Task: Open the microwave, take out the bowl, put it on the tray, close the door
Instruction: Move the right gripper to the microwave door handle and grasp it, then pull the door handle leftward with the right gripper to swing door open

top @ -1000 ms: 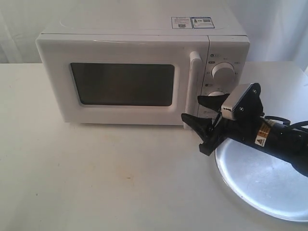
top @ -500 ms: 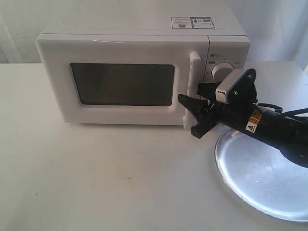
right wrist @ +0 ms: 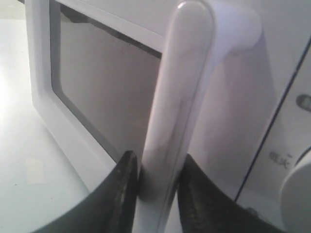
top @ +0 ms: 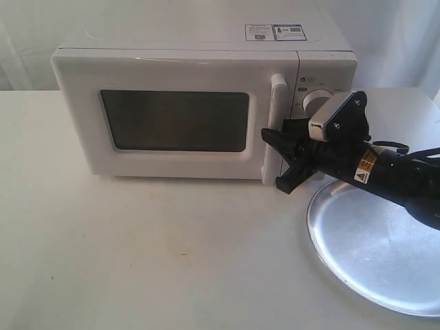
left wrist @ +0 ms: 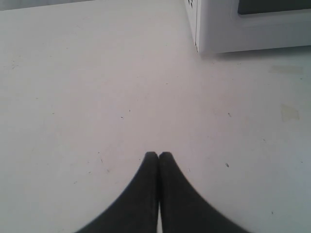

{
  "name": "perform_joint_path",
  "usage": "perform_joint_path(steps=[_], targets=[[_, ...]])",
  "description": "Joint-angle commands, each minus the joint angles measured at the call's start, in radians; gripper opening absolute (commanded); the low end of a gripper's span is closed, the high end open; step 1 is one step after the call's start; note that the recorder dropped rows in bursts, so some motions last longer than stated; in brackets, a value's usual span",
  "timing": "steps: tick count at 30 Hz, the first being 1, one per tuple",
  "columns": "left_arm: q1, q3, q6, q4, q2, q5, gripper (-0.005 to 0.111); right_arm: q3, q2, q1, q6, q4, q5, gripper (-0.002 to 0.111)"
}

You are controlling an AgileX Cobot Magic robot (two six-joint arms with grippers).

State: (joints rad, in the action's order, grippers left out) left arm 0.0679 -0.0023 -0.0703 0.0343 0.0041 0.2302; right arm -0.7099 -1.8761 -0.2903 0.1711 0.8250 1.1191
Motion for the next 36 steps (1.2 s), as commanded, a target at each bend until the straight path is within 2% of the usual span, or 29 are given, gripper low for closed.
perform_joint_path(steps=[1, 10, 19, 21, 23, 24, 26, 32, 34, 35, 36], targets=[[0.001, 0.002, 0.000, 0.000, -0.004, 0.001, 0.000, 0.015, 0.047, -0.045, 0.000, 0.334, 0.102, 0.000], [0.001, 0.002, 0.000, 0.000, -0.004, 0.001, 0.000, 0.036, 0.089, -0.099, 0.041, 0.320, 0.102, 0.000], [0.001, 0.002, 0.000, 0.000, -0.004, 0.001, 0.000, 0.036, 0.106, -0.109, 0.062, 0.317, 0.102, 0.000], [0.001, 0.002, 0.000, 0.000, -0.004, 0.001, 0.000, 0.036, 0.118, -0.109, 0.070, 0.319, 0.102, 0.006], [0.001, 0.002, 0.000, 0.000, -0.004, 0.001, 0.000, 0.036, 0.132, -0.108, 0.096, 0.332, 0.102, 0.024], [0.001, 0.002, 0.000, 0.000, -0.004, 0.001, 0.000, 0.036, 0.146, -0.107, 0.144, 0.337, 0.102, 0.038], [0.001, 0.002, 0.000, 0.000, -0.004, 0.001, 0.000, 0.036, 0.176, -0.107, 0.206, 0.357, 0.074, 0.055], [0.001, 0.002, 0.000, 0.000, -0.004, 0.001, 0.000, 0.036, 0.393, -0.107, 0.471, 0.597, 0.022, 0.057], [0.001, 0.002, 0.000, 0.000, -0.004, 0.001, 0.000, 0.036, 0.492, -0.107, 0.712, 0.760, -0.085, 0.057], [0.001, 0.002, 0.000, 0.000, -0.004, 0.001, 0.000, 0.036, 0.532, -0.107, 0.955, 0.894, -0.125, 0.057], [0.001, 0.002, 0.000, 0.000, -0.004, 0.001, 0.000, 0.036, 0.551, -0.107, 1.075, 0.919, -0.142, 0.056]])
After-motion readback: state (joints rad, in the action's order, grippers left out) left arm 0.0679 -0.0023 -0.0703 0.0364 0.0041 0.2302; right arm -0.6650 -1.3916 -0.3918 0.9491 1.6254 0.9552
